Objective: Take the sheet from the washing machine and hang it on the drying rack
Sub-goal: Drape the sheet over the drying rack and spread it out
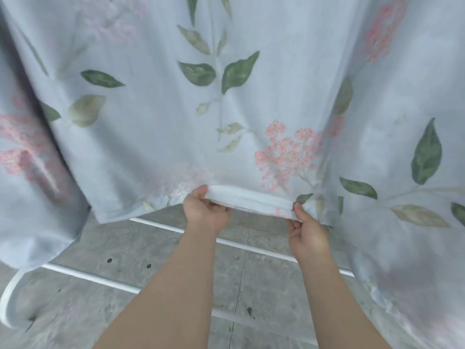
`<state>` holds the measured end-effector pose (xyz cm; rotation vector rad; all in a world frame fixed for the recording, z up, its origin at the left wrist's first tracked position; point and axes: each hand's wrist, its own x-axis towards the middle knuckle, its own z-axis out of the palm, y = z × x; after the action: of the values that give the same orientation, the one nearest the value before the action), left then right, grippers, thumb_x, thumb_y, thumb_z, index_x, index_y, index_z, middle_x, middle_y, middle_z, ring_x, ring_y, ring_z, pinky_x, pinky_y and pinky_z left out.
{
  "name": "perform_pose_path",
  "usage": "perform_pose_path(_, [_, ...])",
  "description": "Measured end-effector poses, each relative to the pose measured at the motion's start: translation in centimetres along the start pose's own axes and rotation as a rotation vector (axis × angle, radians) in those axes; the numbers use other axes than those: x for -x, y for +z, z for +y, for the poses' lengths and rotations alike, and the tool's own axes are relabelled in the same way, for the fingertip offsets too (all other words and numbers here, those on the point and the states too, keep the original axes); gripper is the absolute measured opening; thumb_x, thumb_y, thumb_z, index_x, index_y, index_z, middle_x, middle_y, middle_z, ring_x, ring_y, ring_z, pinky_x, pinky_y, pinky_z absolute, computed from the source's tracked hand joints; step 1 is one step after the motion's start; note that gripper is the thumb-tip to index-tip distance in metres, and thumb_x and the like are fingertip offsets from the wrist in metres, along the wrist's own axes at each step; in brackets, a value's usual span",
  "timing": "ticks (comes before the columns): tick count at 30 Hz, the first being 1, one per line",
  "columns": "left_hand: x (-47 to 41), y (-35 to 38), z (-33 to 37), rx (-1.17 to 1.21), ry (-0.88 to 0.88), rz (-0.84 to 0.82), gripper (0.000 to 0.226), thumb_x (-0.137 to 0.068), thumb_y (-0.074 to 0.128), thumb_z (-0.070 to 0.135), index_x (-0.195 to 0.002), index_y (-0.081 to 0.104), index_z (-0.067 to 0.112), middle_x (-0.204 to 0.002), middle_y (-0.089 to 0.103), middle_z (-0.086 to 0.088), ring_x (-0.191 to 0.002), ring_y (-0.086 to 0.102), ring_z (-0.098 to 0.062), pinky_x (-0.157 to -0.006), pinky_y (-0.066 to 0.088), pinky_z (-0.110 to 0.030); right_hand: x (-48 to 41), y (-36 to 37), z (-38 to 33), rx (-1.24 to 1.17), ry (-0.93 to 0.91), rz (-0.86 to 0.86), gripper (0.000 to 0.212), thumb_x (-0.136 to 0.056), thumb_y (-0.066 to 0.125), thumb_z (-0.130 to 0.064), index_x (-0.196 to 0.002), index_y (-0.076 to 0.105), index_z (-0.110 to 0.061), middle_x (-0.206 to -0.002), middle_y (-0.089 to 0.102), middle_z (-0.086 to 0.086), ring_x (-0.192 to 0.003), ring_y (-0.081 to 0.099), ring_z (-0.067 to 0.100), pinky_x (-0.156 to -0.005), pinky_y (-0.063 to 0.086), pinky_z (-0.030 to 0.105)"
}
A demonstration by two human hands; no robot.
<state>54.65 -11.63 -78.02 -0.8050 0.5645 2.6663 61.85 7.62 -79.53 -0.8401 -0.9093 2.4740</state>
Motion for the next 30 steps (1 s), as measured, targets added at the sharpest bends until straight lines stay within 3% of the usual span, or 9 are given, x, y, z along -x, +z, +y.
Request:
perform_pose_path(2, [0.1,0.1,0.6,0.090,0.021,-0.056,0.020,-0.094,0.055,0.021,-0.107,0.069,0.015,-0.109,0.074,-0.010,-0.104,0.069,-0.034,-0.099,0.048,-0.056,-0.1,0.0,-0.5,-0.020,-0.068,0.087,0.037,-0.090,0.069,0.003,-0.125,0.065,-0.004,-0.118,0.073,0.011,-0.099,0.073,0.018,-0.095,0.057,0.038])
perform_pose_path(5, [-0.3,0.3,0.4,0.037,0.065,-0.048,0.029,-0.100,0.056,0.021,-0.126,0.066,0.012,-0.115,0.074,-0.011,-0.107,0.070,-0.032,-0.099,0.052,-0.054,1.3,-0.1,-0.2,-0.067,0.001,-0.009,0.032,-0.092,0.070,-0.011,-0.123,0.066,-0.013,-0.121,0.073,0.007,-0.109,0.071,0.019,-0.102,0.053,0.038])
perform_pose_path(8, [-0.3,0.5,0.0,-0.015,0.068,0.000,0.021,-0.100,0.060,0.022,-0.119,0.067,0.015,-0.110,0.075,-0.009,-0.104,0.072,-0.029,-0.095,0.055,-0.053,3.1,0.0,1.7,-0.053,0.209,-0.249,0.043,-0.089,0.068,-0.021,-0.131,0.063,-0.014,-0.127,0.070,0.006,-0.120,0.065,0.022,-0.110,0.044,0.040])
perform_pose_path(11, [0.0,0.7,-0.3,-0.043,0.017,-0.005,0.024,-0.100,0.060,0.028,-0.116,0.067,0.011,-0.109,0.075,-0.012,-0.103,0.071,-0.032,-0.092,0.056,-0.053,3.7,0.2,3.1,-0.003,0.299,-0.318,0.040,-0.088,0.065,-0.012,-0.128,0.065,-0.014,-0.128,0.070,0.005,-0.123,0.063,0.022,-0.112,0.041,0.040])
perform_pose_path(14, [0.0,0.4,0.0,-0.061,0.019,0.013,0.026,-0.099,0.061,0.032,-0.115,0.068,0.013,-0.108,0.076,-0.011,-0.101,0.072,-0.033,-0.087,0.058,-0.052,2.8,0.8,2.5,0.090,0.266,-0.265,0.034,-0.091,0.065,-0.006,-0.124,0.065,-0.007,-0.122,0.072,0.010,-0.120,0.065,0.024,-0.110,0.045,0.041])
perform_pose_path(17, [-0.5,0.0,0.9,-0.090,0.099,0.075,0.026,-0.094,0.066,0.026,-0.119,0.069,0.018,-0.121,0.071,-0.006,-0.107,0.069,-0.029,-0.090,0.056,-0.041,0.7,0.6,0.9,0.121,0.135,-0.109,0.006,-0.092,0.068,-0.007,-0.097,0.067,-0.008,-0.099,0.073,0.007,-0.106,0.069,0.021,-0.106,0.049,0.042])
perform_pose_path(21, [0.0,0.7,2.0,-0.080,0.143,0.025,0.049,-0.083,0.077,0.045,-0.124,0.064,0.022,-0.122,0.069,-0.004,-0.108,0.068,-0.029,-0.098,0.053,-0.044,-0.9,0.0,0.3,0.174,-0.030,0.042,0.029,-0.093,0.071,-0.009,-0.069,0.054,-0.012,-0.074,0.065,0.002,-0.083,0.068,0.016,-0.093,0.056,0.038])
perform_pose_path(24, [0.4,1.2,1.9,-0.120,0.161,0.076,0.071,-0.077,0.077,0.061,-0.134,0.056,0.024,-0.129,0.061,-0.004,-0.114,0.063,-0.028,-0.100,0.053,-0.045,-1.2,-0.3,0.6,0.167,-0.053,0.090,0.028,-0.095,0.070,-0.013,-0.071,0.054,-0.012,-0.076,0.063,0.001,-0.084,0.068,0.016,-0.086,0.057,0.037])
perform_pose_path(30, [0.3,1.2,3.2,-0.068,0.186,0.177,0.088,-0.073,0.078,0.064,-0.145,0.042,0.025,-0.151,0.041,-0.002,-0.138,0.043,-0.028,-0.113,0.039,-0.051,-1.2,-0.5,0.0,0.185,-0.080,0.144,0.031,-0.096,0.068,-0.014,-0.070,0.052,-0.011,-0.071,0.057,0.003,-0.073,0.063,0.016,-0.079,0.058,0.036])
